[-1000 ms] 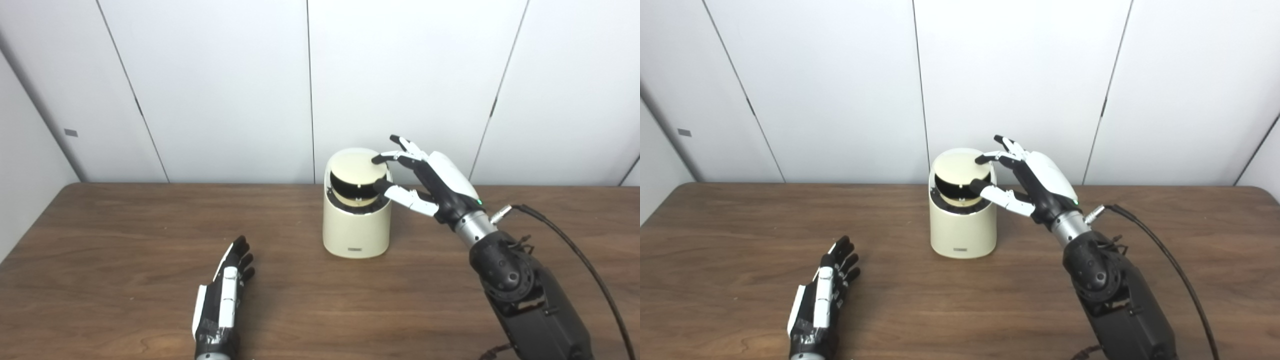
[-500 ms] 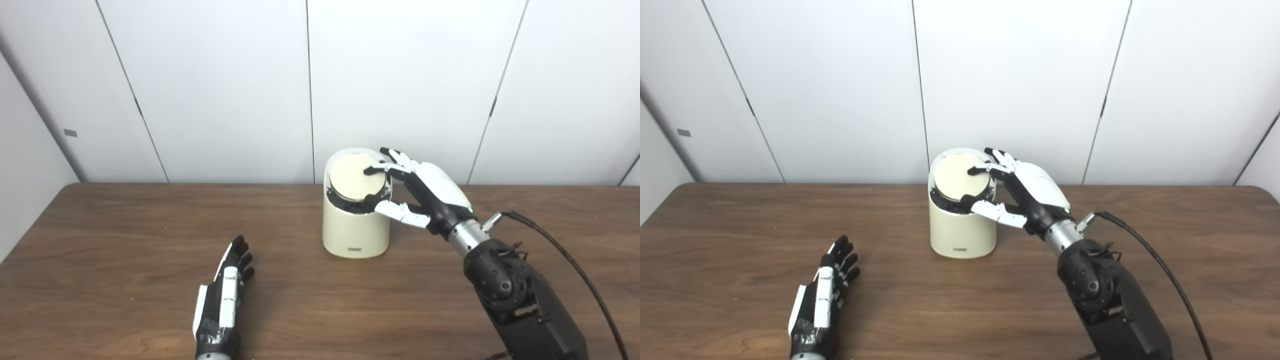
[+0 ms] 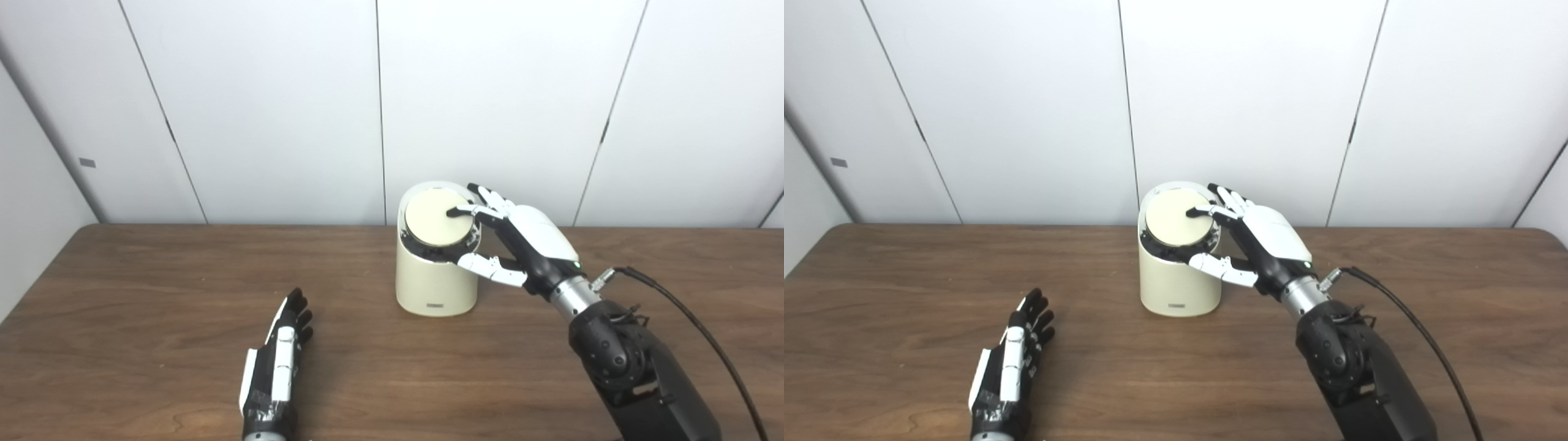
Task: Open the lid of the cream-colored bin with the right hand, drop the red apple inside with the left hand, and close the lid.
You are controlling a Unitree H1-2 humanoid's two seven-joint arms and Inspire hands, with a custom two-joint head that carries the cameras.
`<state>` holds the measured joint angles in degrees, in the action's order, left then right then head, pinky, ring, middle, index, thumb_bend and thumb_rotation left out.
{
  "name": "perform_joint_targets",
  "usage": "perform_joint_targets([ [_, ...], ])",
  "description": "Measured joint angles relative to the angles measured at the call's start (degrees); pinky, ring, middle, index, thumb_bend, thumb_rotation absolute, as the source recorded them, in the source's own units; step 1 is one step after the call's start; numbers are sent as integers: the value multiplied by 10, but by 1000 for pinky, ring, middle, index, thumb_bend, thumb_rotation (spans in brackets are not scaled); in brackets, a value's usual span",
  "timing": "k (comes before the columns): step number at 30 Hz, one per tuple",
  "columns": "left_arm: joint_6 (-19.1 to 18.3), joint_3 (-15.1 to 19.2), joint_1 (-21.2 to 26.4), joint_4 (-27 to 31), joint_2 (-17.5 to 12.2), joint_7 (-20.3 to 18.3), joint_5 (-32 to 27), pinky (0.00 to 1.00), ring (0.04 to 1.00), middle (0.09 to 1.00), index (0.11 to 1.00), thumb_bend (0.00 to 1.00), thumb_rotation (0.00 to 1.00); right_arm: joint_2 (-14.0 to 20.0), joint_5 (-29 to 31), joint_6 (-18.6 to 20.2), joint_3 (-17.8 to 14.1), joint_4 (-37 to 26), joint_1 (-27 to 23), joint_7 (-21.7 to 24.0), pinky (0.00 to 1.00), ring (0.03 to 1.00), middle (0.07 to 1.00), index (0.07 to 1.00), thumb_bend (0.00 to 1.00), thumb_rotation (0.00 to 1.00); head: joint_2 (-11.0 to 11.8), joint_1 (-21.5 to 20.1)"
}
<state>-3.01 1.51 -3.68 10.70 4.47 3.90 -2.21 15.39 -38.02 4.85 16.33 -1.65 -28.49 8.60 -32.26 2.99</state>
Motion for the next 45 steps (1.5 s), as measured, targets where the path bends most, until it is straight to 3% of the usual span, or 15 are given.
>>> perform_joint_targets([
  [7, 0, -1, 0, 0, 0, 0, 0, 952, 946, 956, 965, 579, 931, 18, -49, -9, 16, -22, 7, 0, 1000, 1000, 1000, 794, 542, 1000, 2, 7],
  [16, -5, -10, 0, 0, 0, -1, 3, 962, 948, 946, 961, 580, 947, 18, -81, -9, 23, -41, 14, 7, 1000, 1000, 1000, 766, 544, 1000, 0, 17],
  [19, -9, -12, 0, 1, 0, -1, 3, 963, 945, 941, 954, 590, 933, 18, -93, -10, 27, -47, 16, 7, 1000, 1000, 1000, 751, 539, 1000, 9, 18],
  [28, -9, -13, 0, 1, 0, 0, 3, 956, 947, 947, 957, 581, 955, 18, -105, -9, 27, -55, 19, 17, 1000, 1000, 1000, 758, 545, 1000, 12, 19],
  [34, -7, -13, 0, 1, 4, 1, 2, 950, 947, 948, 949, 589, 933, 18, -115, -7, 29, -61, 18, 36, 1000, 1000, 1000, 749, 568, 1000, 3, 15],
  [45, -7, -21, 4, 19, 14, 2, 13, 951, 943, 937, 945, 598, 897, 31, -126, -6, 40, -70, 0, 85, 1000, 1000, 1000, 741, 724, 1000, -4, 18],
])
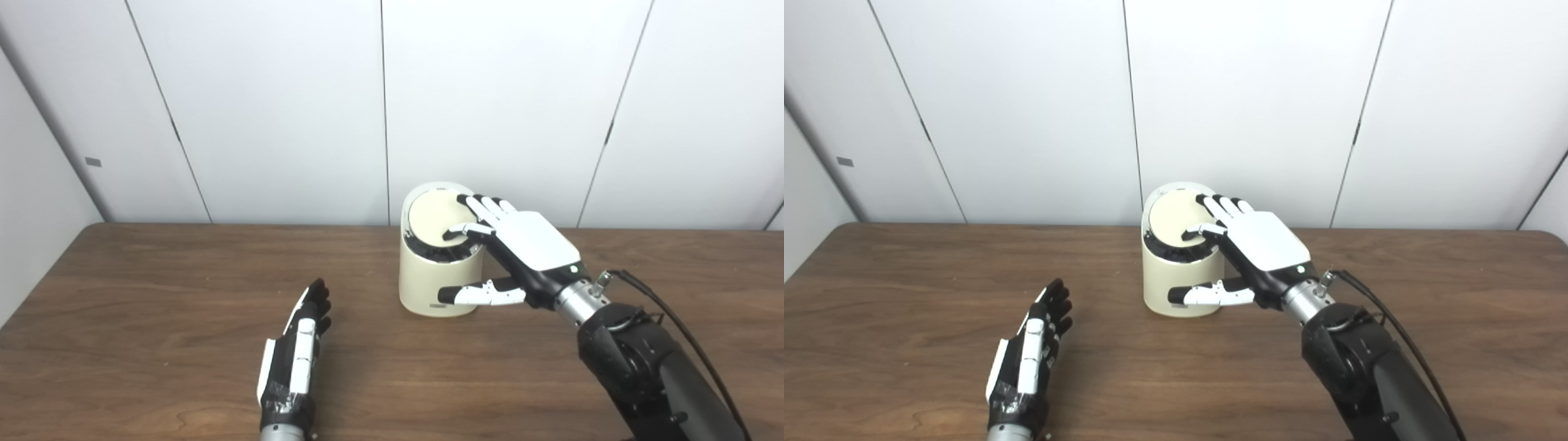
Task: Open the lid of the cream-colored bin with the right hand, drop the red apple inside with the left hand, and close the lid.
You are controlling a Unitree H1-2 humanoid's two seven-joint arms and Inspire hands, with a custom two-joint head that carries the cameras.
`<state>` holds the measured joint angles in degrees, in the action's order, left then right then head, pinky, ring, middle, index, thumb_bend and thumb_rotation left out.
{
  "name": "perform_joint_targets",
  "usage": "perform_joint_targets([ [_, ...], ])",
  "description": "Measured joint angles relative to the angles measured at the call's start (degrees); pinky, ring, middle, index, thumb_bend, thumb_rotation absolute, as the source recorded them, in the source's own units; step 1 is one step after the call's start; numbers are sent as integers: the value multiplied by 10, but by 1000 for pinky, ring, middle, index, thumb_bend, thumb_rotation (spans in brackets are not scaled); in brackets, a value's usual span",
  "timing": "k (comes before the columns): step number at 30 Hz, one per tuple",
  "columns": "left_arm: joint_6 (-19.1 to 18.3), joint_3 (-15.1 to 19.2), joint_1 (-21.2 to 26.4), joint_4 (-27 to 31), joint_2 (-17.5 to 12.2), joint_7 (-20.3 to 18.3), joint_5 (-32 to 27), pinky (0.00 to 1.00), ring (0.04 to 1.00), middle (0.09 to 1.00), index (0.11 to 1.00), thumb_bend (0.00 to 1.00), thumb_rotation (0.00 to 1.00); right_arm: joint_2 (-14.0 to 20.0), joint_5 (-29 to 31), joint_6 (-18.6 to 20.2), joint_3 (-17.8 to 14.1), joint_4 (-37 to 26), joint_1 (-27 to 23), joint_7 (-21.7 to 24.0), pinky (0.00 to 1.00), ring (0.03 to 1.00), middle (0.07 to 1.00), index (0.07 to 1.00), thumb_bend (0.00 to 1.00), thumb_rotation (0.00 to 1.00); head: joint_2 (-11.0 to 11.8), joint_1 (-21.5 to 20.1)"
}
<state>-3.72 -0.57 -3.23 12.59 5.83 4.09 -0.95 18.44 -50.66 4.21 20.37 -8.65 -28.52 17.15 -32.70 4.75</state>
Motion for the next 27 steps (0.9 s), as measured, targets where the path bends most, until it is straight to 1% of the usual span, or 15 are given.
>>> perform_joint_targets([
  [4, 0, -1, 0, 2, 0, 1, 12, 957, 944, 941, 939, 598, 894, 0, 6, 0, 0, 0, 0, 2, 1000, 1000, 1000, 744, 738, 1000, 0, 0],
  [6, 0, -1, 0, 3, 0, 1, 13, 967, 945, 943, 938, 599, 904, 0, 8, -1, 1, 0, 0, 2, 1000, 1000, 1000, 759, 698, 1000, 0, 0],
  [10, 0, -1, 0, 3, -1, 1, 13, 959, 943, 940, 935, 592, 904, -1, 15, 1, -1, -1, 4, 3, 1000, 1000, 1000, 799, 664, 1000, 3, 2],
  [13, -1, -1, 0, 3, -1, 1, 12, 994, 949, 938, 937, 579, 921, -7, 41, 24, -15, -34, 19, 27, 1000, 1000, 1000, 839, 667, 1000, 4, -2],
  [16, -3, 1, 0, 3, -4, 0, 12, 1000, 951, 936, 936, 572, 921, -14, 63, 39, -25, -73, 29, 50, 1000, 1000, 1000, 865, 673, 1000, 4, -4],
  [17, -3, 2, 0, 3, -4, 0, 11, 997, 950, 940, 939, 577, 922, -15, 68, 43, -28, -81, 29, 54, 1000, 1000, 1000, 897, 669, 1000, 5, -4],
  [20, -8, 4, 0, 3, -6, -1, 11, 993, 944, 941, 940, 568, 901, -15, 88, 42, -46, -95, 29, 53, 1000, 1000, 1000, 954, 658, 1000, 8, -9],
  [23, -14, 10, 0, 2, -9, -1, 9, 1000, 945, 944, 941, 565, 878, -15, 98, 42, -55, -97, 34, 52, 1000, 1000, 1000, 983, 648, 1000, 9, -13],
  [27, -14, 13, 0, 1, -16, -1, 8, 980, 936, 945, 952, 567, 864, -17, 115, 43, -72, -98, 67, 44, 1000, 1000, 1000, 1000, 614, 1000, 8, -18],
])
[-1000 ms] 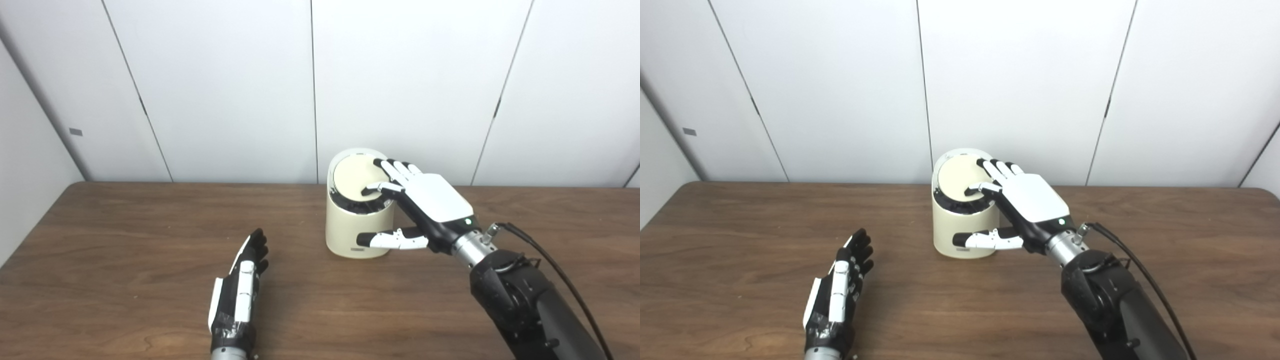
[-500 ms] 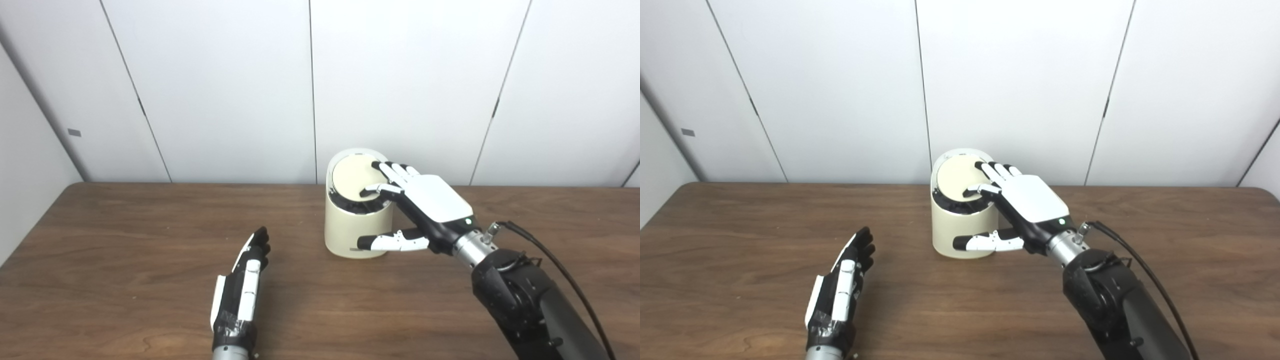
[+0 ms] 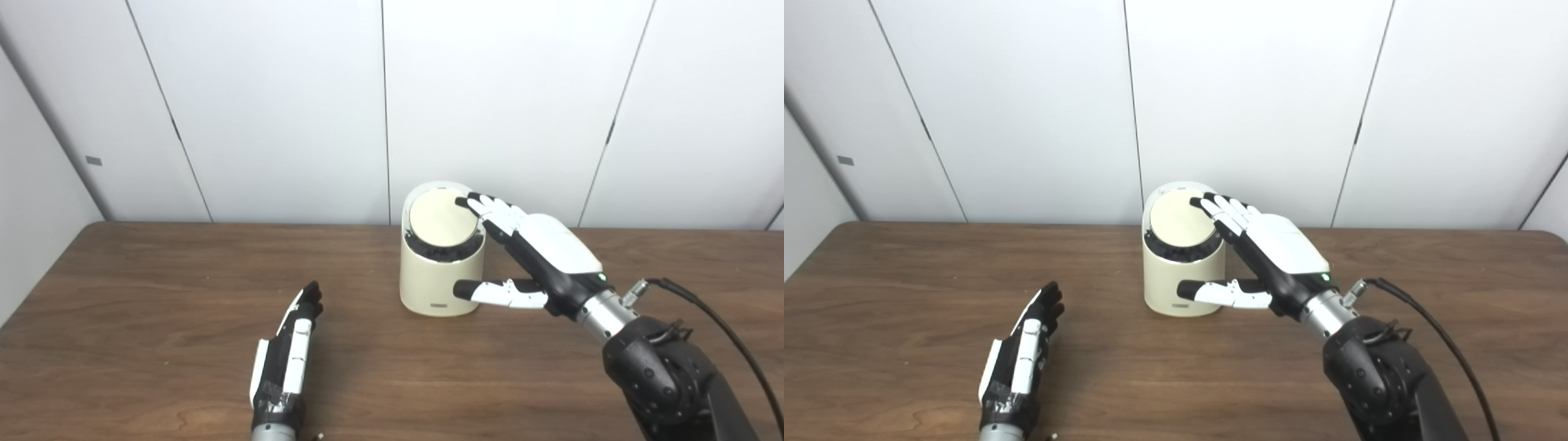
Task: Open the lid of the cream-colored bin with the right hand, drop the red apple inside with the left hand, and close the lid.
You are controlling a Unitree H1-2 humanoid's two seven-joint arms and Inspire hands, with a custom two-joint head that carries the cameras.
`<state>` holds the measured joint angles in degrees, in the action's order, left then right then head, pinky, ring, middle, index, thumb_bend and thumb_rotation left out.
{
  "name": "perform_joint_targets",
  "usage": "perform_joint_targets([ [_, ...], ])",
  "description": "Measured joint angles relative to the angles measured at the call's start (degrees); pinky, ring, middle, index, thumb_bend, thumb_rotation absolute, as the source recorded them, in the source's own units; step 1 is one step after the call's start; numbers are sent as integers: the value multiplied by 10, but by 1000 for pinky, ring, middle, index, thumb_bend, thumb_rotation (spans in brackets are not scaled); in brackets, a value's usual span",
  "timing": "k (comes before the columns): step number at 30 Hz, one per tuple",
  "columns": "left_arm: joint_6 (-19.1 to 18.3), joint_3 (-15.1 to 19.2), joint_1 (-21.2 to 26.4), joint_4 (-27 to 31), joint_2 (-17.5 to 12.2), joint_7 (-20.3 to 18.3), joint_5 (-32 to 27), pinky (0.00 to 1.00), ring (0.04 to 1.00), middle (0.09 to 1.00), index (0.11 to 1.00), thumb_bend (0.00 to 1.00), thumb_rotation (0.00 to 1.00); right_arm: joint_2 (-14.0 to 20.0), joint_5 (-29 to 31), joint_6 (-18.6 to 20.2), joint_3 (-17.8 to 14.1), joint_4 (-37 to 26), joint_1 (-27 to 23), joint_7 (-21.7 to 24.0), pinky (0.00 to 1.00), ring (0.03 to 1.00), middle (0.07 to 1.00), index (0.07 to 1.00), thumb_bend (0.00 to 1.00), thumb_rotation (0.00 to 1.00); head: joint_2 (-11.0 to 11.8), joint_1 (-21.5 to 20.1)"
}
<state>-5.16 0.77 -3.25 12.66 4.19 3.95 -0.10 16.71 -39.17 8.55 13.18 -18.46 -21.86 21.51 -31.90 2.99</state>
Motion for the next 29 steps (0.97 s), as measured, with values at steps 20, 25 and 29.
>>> perform_joint_targets([
  [20, 16, 10, -49, 34, -43, -4, 5, 924, 925, 934, 955, 556, 865, -69, 299, 23, -169, -10, 202, -73, 1000, 1000, 1000, 985, 695, 1000, -17, -26],
  [25, 23, 21, -68, 42, -55, -12, 0, 941, 943, 956, 981, 526, 882, -90, 378, -8, -184, 16, 232, -84, 1000, 1000, 1000, 1000, 660, 1000, -17, -34],
  [29, 35, 29, -79, 47, -55, -14, -6, 966, 958, 974, 1000, 527, 867, -101, 424, -9, -194, 20, 262, -92, 1000, 1000, 1000, 1000, 643, 1000, -19, -36],
])
